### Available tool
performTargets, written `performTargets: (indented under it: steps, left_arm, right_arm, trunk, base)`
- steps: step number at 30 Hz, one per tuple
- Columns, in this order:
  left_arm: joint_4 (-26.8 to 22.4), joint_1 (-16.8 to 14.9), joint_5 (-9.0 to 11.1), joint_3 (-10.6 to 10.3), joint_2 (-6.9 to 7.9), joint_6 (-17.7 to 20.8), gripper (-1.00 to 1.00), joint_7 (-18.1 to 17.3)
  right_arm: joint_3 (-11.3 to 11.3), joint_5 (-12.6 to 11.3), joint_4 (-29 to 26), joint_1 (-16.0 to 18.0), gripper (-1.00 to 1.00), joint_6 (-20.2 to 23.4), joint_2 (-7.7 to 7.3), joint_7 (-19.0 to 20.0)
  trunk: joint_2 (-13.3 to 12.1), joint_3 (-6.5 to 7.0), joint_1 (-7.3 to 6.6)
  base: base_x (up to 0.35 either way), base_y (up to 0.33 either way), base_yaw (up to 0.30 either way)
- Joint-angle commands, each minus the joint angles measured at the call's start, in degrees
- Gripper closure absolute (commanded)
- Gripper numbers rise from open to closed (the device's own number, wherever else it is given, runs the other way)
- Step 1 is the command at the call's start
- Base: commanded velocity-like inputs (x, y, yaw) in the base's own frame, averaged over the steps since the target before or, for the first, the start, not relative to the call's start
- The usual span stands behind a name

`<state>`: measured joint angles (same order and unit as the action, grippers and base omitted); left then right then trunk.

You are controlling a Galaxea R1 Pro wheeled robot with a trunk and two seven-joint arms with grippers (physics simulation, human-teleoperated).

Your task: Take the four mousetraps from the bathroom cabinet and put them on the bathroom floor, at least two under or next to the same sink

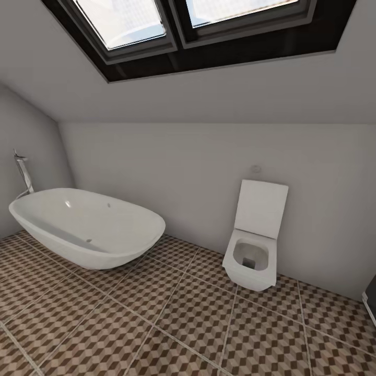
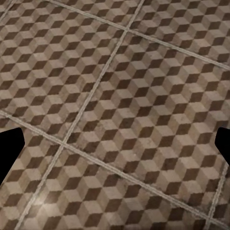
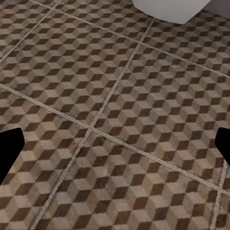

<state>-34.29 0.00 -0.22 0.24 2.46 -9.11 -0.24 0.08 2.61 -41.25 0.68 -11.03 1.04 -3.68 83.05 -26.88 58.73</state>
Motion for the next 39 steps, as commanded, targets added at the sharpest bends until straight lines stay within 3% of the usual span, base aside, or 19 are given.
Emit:
performTargets:
  steps: [1,39]
  left_arm:
    - [-0.01,0.00,-0.01,0.02,0.00,-0.12,-1.00,-0.03]
    - [0.19,0.00,0.03,0.00,-0.08,-0.12,-1.00,-0.03]
  right_arm:
    - [0.01,0.28,0.03,0.03,-1.00,-0.13,0.02,-0.28]
    - [0.02,0.38,0.03,0.03,-1.00,-0.30,-0.15,-0.28]
  trunk:
    - [0.03,-0.05,0.00]
    - [0.03,-0.05,0.00]
  base:
    - [0.000,0.000,0.000]
    - [0.000,0.000,0.000]
